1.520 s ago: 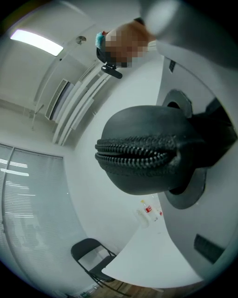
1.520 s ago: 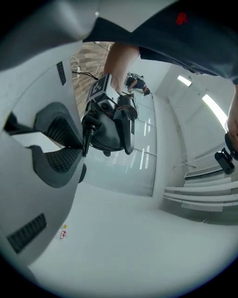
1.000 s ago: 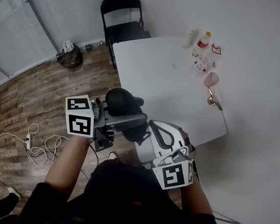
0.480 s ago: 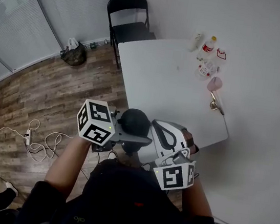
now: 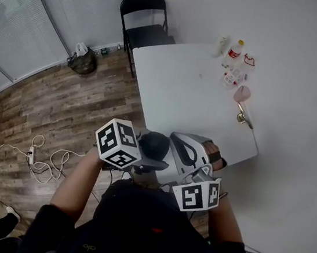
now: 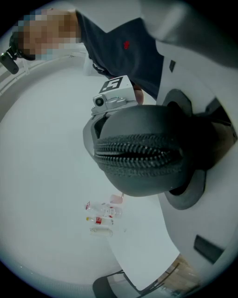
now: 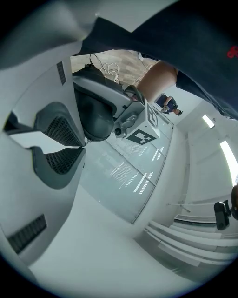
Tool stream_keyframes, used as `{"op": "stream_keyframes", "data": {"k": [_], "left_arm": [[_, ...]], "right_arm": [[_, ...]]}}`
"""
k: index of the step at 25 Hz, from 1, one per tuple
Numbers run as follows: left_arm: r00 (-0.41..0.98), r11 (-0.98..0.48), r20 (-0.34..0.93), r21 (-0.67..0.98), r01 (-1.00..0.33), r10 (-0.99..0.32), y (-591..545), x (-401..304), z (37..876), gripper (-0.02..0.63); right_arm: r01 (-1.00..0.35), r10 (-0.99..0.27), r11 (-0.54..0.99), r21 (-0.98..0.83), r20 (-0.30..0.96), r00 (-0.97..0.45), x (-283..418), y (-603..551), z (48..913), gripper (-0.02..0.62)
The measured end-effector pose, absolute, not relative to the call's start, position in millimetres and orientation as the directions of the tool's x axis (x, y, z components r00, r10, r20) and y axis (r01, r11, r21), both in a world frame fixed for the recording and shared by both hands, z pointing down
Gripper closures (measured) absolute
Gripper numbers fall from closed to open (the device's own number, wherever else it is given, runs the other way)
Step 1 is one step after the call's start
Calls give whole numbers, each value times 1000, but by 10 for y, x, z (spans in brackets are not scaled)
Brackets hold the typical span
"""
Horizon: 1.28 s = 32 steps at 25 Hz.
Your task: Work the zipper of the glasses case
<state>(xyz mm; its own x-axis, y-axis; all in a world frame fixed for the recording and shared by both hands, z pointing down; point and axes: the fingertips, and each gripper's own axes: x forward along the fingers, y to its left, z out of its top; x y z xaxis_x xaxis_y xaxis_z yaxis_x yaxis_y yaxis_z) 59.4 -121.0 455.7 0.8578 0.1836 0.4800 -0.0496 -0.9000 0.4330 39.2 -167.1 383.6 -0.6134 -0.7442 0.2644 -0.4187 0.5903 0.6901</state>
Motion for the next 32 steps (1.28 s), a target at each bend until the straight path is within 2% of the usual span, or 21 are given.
{"op": "stream_keyframes", "data": {"k": [4,7,9,12,15,16,17,18,22,27,32], "left_arm": [[798,-922,577,379,-74,173,-1176,562,4761,336],[798,-930,581,359,-76,159,-1164,586,4828,337],[824,-939,549,339,-64,142,-1178,600,4780,336],[868,-946,480,321,-41,126,-1210,617,4652,336],[891,-949,439,315,-29,118,-1220,609,4546,336],[893,-950,434,311,-25,118,-1214,599,4521,336],[894,-952,433,306,-20,120,-1202,588,4504,336],[893,-953,432,301,-14,123,-1186,580,4495,336],[887,-956,434,291,27,157,-1059,583,4483,336],[864,-957,453,272,99,218,-916,721,4507,336],[837,-955,485,264,135,252,-813,712,4563,336]], "right_arm": [[-349,-733,594,725,307,-607,365,-1637,3936,574],[-329,-720,608,722,328,-612,377,-1612,4000,574],[-370,-706,636,677,317,-633,385,-1602,3971,574],[-490,-689,695,525,292,-664,449,-1628,3934,574],[-553,-657,741,381,242,-714,509,-1603,3920,572],[-570,-635,766,298,210,-743,509,-1579,3881,545],[-577,-607,793,195,184,-773,509,-1547,3844,466],[-563,-571,821,95,160,-805,513,-1508,3810,420],[-395,-397,903,-169,21,-917,428,-1321,3644,345],[-245,-243,944,-222,40,-969,276,-1184,3792,316],[-205,-198,951,-231,54,-979,197,-1106,3891,321]]}}
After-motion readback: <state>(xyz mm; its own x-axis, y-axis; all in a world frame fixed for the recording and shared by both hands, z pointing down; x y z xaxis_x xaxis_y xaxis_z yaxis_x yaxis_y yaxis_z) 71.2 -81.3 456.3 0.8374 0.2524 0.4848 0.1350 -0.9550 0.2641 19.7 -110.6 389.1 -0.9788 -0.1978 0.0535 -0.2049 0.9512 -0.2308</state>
